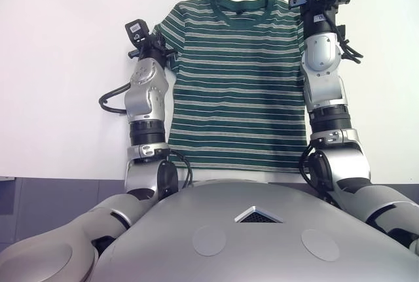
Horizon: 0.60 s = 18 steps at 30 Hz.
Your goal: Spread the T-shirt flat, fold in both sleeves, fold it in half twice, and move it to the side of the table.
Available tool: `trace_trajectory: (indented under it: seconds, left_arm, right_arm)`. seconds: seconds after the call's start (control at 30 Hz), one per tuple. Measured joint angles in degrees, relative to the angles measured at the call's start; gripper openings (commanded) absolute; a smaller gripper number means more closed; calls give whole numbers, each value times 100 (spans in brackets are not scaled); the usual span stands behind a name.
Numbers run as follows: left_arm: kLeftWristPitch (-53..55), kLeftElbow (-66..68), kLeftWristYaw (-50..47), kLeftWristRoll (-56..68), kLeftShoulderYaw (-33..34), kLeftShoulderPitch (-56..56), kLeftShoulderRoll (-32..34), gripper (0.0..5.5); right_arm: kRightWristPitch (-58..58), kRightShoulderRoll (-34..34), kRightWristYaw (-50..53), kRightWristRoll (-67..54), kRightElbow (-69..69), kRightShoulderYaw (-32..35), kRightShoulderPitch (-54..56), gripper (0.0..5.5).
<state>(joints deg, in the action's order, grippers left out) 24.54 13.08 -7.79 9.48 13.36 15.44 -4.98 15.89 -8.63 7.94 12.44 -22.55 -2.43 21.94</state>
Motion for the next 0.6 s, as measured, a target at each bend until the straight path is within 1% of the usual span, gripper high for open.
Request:
trace_trajectory:
  seconds: [0.13, 0.3, 0.6]
  left_arm:
    - [-229, 149, -85, -1, 46, 18, -20, 3]
    - [-454, 181, -162, -66, -41, -14, -20, 3]
    - [-252, -351, -75, -289, -962, -271, 87, 3]
  right_arm:
    - [14, 2, -54, -73, -148, 0, 89, 167]
    - [105, 2, -155, -78, -373, -4, 268, 167]
    - [237, -28, -222, -78, -483, -2, 330, 167]
